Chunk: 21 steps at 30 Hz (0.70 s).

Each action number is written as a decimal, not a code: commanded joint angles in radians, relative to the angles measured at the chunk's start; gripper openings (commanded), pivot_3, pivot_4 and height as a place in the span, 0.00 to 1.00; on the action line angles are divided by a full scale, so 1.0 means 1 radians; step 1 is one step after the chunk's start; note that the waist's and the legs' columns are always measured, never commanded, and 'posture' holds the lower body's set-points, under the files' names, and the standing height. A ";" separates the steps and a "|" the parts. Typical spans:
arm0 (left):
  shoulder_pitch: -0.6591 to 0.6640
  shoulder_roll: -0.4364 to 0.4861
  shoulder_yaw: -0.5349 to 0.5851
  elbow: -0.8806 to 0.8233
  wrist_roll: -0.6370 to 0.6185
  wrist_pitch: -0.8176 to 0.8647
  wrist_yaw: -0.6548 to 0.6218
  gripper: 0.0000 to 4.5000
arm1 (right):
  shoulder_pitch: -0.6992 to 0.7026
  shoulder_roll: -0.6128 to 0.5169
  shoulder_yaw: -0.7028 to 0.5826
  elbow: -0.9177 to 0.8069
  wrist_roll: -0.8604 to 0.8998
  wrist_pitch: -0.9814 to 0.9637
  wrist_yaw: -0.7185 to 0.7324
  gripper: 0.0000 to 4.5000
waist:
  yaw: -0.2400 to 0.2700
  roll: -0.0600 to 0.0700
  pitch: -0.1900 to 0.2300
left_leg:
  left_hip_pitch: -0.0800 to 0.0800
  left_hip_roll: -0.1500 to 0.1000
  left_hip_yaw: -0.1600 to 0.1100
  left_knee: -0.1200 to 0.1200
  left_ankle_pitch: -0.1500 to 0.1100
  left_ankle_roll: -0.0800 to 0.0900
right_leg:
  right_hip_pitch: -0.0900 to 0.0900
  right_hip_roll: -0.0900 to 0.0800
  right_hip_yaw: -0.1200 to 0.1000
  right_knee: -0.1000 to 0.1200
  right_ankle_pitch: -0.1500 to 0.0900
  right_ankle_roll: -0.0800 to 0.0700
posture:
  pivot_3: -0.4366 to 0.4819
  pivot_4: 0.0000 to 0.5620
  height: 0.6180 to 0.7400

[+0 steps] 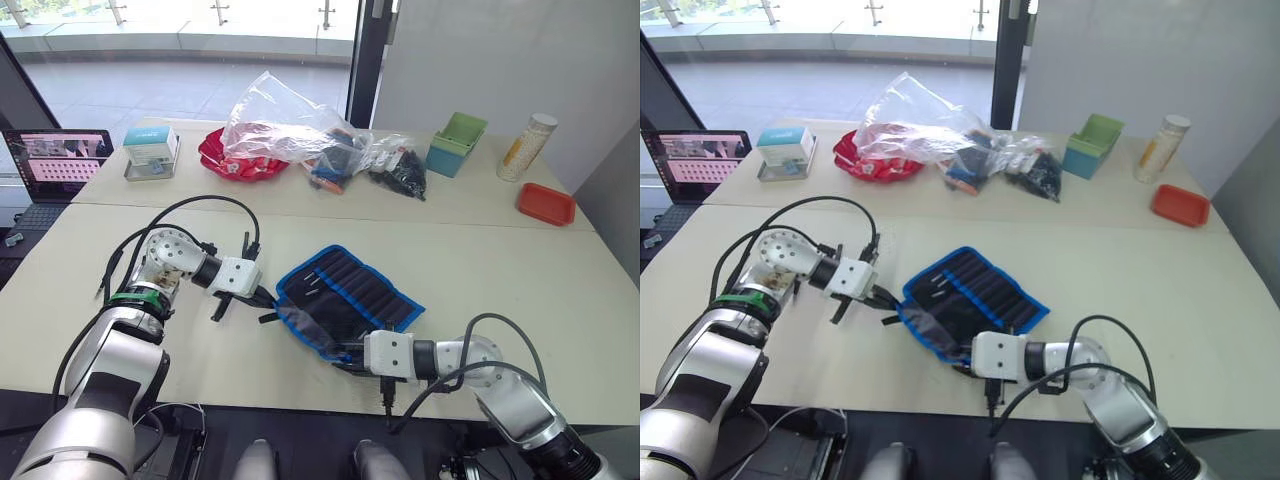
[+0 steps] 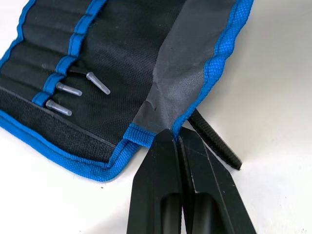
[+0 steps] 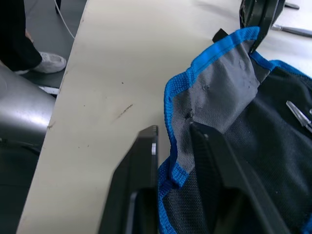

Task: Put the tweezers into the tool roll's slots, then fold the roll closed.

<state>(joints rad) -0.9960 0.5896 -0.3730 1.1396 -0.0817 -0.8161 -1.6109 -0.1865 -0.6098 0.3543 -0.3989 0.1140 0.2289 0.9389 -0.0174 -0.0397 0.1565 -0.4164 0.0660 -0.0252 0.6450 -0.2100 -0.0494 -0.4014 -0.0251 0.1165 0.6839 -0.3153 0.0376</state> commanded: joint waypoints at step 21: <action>-0.035 -0.007 0.073 0.083 0.155 -0.158 0.063 0.00 | -0.140 0.297 0.053 0.325 0.117 0.309 -0.252 0.01 | -0.006 0.000 0.000 | -0.001 0.000 -0.002 0.001 0.000 0.000 | -0.001 0.000 -0.002 0.003 0.000 0.000 | 0.48 0.27 0.86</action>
<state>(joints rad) -1.0081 0.5681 -0.3160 1.2176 0.0593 -0.9839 -1.5690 -0.3402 -0.3089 0.3792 -0.1148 0.2716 0.5293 0.7036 -0.0237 -0.0394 0.1561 -0.4162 0.0664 -0.0270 0.6460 -0.2100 -0.0492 -0.4019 -0.0247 0.1145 0.6867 -0.3153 0.0376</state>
